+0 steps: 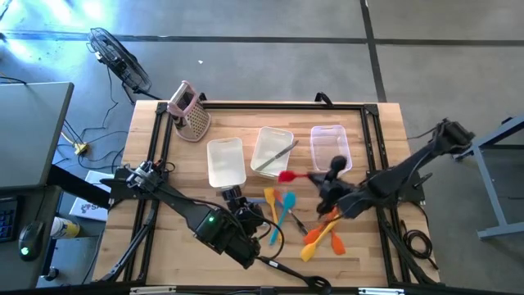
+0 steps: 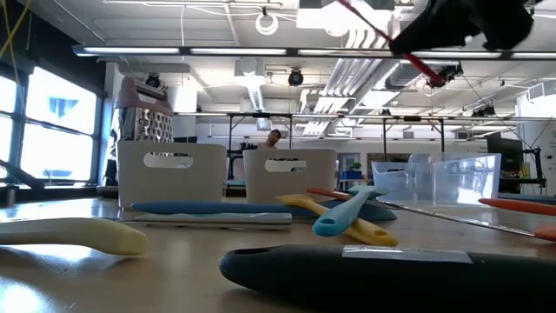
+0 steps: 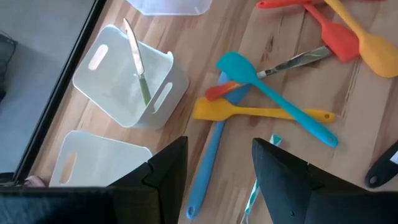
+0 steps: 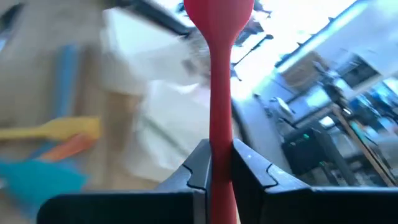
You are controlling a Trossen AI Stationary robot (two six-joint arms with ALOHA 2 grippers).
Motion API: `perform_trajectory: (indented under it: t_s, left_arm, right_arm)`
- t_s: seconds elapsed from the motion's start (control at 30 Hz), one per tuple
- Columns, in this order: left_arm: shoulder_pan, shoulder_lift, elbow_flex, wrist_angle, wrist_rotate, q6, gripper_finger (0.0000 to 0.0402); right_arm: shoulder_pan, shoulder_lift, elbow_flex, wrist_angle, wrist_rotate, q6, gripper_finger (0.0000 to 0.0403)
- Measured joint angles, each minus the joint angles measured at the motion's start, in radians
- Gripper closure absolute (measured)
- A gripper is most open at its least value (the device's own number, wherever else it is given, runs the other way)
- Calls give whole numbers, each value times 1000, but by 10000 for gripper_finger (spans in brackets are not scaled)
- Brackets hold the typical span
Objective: Pick & Place Kitchen Items
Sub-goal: Put the red spatula into the transparent bin
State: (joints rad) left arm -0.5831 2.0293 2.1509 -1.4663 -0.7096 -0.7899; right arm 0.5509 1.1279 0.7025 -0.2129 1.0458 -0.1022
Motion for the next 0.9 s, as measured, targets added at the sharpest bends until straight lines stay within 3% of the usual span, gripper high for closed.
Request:
perform_trajectory:
  t_s: [0.2, 0.37, 0.63, 0.9]
  left_arm:
    - [0, 0, 0, -94, 1, 0, 229]
    - [1, 0, 0, -103, -61, 62, 229]
    - [1, 0, 0, -105, -116, 122, 229]
    - [0, 0, 0, -105, -116, 131, 229]
  right_arm:
    - [-50, -204, 0, -60, 92, 44, 374]
    - [-179, -320, 0, -169, 133, 152, 374]
    - [-503, -402, 0, -411, -164, 392, 374]
    - [-731, -303, 0, -434, -381, 366, 374]
